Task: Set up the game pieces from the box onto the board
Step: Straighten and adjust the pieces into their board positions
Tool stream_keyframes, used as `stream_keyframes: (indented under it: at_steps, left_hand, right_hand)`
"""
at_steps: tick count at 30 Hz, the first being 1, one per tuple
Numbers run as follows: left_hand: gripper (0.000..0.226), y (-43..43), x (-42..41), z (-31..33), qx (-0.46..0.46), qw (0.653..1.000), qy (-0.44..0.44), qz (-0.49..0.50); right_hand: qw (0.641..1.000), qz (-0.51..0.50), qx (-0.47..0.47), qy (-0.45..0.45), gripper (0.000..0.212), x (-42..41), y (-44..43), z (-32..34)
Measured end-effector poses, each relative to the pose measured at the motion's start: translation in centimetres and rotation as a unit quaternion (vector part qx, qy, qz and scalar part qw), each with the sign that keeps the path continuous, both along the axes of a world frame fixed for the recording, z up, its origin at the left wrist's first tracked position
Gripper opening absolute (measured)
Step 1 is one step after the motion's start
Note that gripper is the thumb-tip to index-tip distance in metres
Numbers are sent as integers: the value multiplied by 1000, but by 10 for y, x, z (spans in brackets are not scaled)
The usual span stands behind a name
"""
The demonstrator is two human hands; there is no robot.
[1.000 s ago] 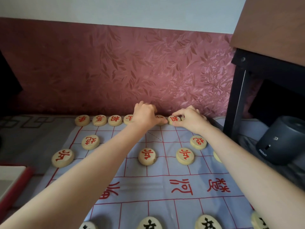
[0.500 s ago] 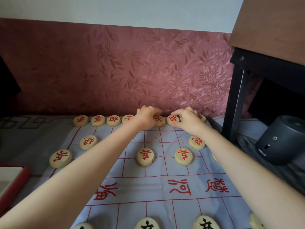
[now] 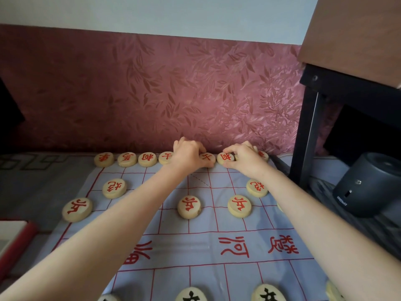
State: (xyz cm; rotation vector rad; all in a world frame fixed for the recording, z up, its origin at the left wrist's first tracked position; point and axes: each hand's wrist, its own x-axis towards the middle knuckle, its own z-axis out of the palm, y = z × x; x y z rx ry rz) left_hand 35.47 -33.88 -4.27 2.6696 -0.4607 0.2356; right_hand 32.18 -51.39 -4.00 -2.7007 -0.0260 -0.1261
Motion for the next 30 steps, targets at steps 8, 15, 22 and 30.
stream_keyframes:
  at_steps: [8, 15, 22, 30]
  left_hand:
    - [50, 1, 3, 7, 48, 996, 54, -51]
    - [63, 3, 4, 4, 25, 997, 46, -54]
    - [53, 3, 6, -1, 34, 998, 12, -50]
    - [51, 3, 5, -1, 25, 999, -4, -27]
  right_hand:
    - [1000, -2, 23, 4, 46, 2, -2, 0]
    - [998, -10, 56, -1, 51, 5, -5, 5]
    - [999, 0, 37, 0, 45, 10, -4, -3]
    - [999, 9, 30, 6, 46, 16, -4, -9]
